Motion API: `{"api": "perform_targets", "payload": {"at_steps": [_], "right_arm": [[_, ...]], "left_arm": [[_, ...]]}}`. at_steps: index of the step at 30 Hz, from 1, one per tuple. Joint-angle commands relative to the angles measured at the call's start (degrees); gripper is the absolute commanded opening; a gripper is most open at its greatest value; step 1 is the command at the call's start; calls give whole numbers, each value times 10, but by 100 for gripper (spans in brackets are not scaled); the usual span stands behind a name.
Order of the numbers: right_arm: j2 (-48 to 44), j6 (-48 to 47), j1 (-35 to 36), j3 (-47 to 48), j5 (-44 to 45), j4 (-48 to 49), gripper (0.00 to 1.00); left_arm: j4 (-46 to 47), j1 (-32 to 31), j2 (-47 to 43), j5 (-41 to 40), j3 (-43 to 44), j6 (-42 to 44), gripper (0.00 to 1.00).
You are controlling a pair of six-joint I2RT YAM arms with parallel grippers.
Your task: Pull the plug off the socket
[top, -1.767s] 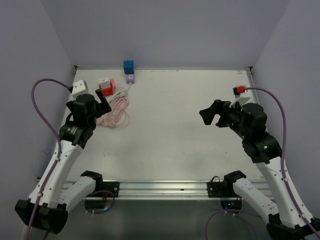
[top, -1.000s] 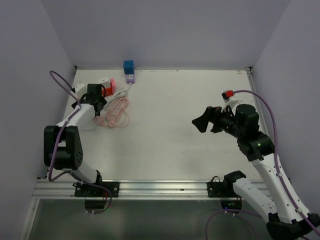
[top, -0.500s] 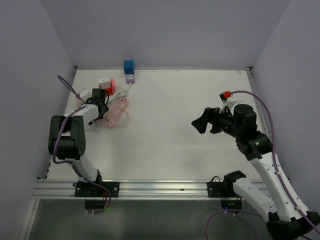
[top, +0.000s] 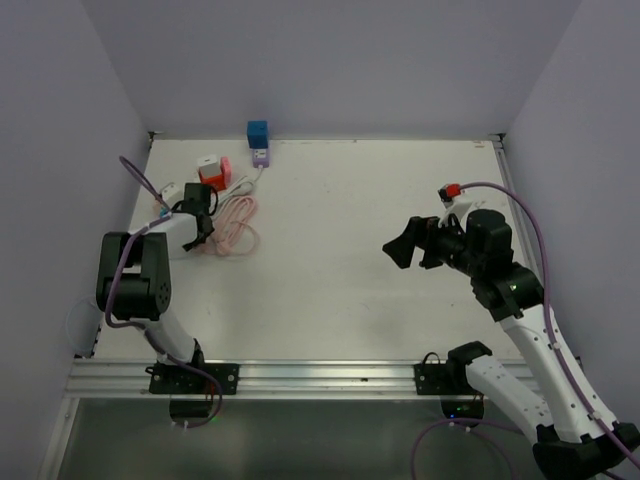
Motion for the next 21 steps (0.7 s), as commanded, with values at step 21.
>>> {"api": "perform_targets", "payload": {"at_steps": [21], "right_arm": [[-18, -14, 0, -7, 15, 2, 99]], "left_arm": [[-85, -434, -109, 99, -5, 29, 22]]}}
